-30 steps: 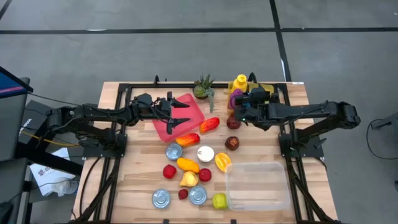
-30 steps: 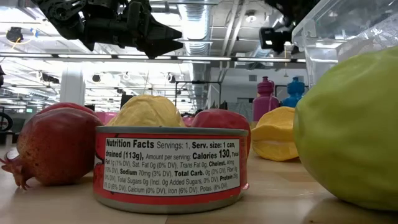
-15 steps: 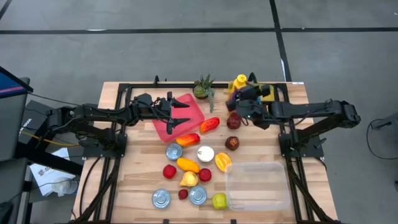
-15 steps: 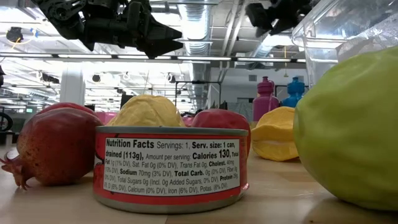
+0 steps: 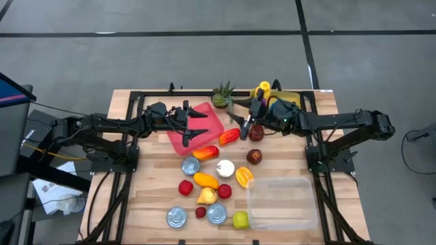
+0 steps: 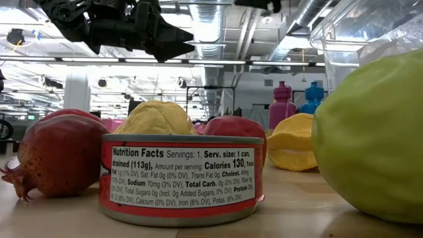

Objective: Pick & Place Food Item
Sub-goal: Put the bottom red mango into the transparent bin

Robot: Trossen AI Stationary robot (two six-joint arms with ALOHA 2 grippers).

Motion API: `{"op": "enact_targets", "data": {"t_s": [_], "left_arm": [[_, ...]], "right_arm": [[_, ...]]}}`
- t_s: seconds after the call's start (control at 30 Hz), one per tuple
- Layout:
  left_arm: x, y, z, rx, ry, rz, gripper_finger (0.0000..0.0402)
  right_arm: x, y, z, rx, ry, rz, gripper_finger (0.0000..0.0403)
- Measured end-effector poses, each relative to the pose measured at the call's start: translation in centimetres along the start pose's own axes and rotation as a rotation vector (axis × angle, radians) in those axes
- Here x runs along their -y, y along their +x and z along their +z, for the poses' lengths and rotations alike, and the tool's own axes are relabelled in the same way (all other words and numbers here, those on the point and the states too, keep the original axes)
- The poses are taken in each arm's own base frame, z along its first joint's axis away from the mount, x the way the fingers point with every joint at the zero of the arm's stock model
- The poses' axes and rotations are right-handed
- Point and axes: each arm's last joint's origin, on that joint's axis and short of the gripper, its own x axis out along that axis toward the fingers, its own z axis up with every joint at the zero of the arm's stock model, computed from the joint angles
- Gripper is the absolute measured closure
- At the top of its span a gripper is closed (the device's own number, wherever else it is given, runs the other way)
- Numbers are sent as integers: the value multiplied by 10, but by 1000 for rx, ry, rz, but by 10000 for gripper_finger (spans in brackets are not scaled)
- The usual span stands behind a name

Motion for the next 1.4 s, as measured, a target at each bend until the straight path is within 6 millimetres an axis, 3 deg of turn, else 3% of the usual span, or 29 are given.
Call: {"op": "enact_targets", "data": {"t_s": [0.2, 0.33, 0.53, 0.63, 0.8, 1.07, 1.4], "left_arm": [[0, 0, -2, -18, -5, -2, 124], [0, 0, -3, -27, -7, -3, 124], [3, 0, -6, -59, -23, -15, 124], [8, 1, -9, -91, -30, -35, 124], [17, -4, -19, -91, -39, -57, 124], [23, -35, -37, -34, -116, 31, 124], [46, -45, -48, -282, -97, 67, 124]], "right_arm": [[-3, 3, -2, 33, -12, 341, 191], [-13, 2, -7, -9, -18, 412, 191], [-53, 13, -31, -101, -46, 515, 191], [-74, 19, -51, -198, -65, 547, 191], [-96, 25, -71, -274, -66, 577, 191], [-99, 17, -81, -387, -118, 498, 191], [-98, 17, -93, -483, -164, 426, 191]]}}
